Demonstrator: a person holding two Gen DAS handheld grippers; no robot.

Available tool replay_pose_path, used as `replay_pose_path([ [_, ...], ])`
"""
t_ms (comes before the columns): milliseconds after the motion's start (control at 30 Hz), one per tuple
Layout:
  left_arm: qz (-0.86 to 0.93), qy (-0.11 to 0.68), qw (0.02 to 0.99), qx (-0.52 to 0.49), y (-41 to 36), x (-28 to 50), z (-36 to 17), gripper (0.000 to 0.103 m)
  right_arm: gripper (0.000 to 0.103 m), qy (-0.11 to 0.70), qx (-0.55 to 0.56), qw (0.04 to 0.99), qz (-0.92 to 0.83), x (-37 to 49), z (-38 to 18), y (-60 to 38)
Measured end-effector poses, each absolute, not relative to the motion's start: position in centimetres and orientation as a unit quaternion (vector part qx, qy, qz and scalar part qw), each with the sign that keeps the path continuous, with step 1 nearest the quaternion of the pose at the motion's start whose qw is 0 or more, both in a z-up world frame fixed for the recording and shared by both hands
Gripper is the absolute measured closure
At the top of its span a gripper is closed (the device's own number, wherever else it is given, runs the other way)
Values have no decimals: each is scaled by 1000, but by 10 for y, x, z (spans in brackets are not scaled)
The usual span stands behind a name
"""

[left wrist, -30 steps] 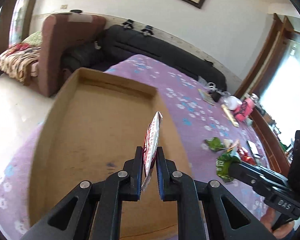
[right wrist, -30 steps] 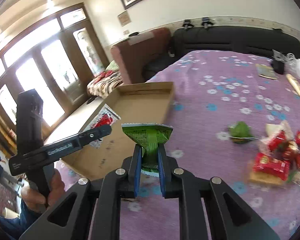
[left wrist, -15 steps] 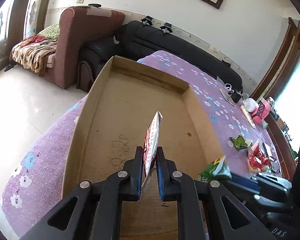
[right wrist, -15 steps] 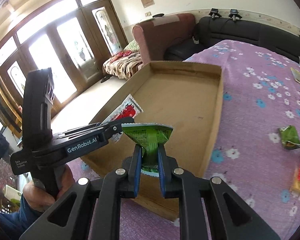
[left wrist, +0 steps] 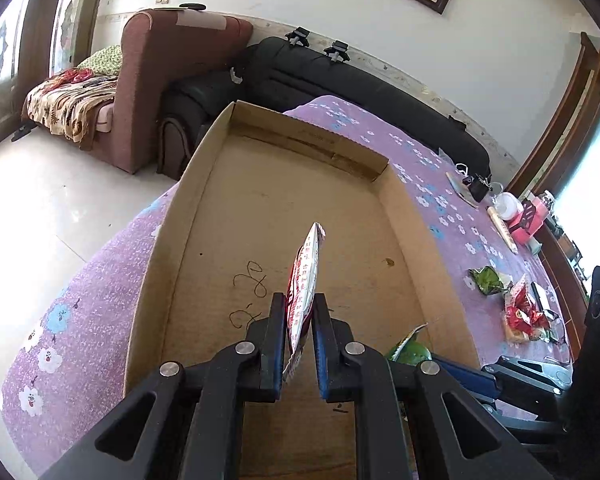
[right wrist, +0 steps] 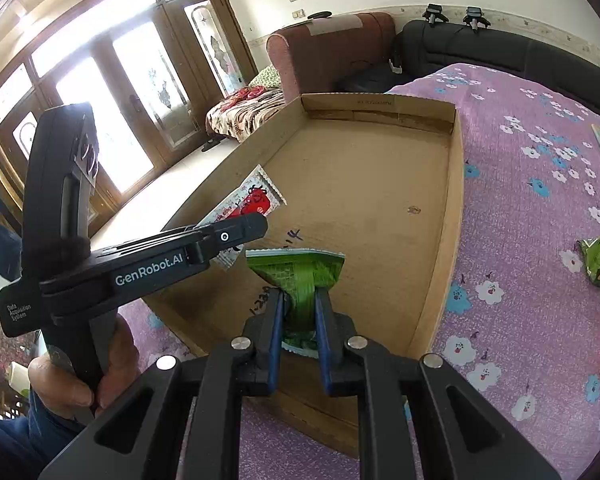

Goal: Organize snacks
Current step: 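Carry both packets over the cardboard box with both grippers, then open both grippers to drop the packets into the box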

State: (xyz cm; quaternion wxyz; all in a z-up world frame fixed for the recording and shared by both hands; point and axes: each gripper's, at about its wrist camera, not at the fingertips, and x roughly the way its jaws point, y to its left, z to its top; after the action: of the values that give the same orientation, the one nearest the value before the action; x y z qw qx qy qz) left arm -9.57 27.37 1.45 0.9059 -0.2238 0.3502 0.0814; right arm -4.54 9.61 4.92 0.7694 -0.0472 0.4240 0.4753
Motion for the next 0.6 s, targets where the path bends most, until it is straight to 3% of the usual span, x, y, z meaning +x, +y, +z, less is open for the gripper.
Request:
replay_pose_path([
  [433,73,351,907,-222,271,-96,15,86,88,424,-41,768,479,-43,50,95],
  [600,72,345,911,-215,268,-97,18,68,88,416,-34,771,481,-45,56,89],
])
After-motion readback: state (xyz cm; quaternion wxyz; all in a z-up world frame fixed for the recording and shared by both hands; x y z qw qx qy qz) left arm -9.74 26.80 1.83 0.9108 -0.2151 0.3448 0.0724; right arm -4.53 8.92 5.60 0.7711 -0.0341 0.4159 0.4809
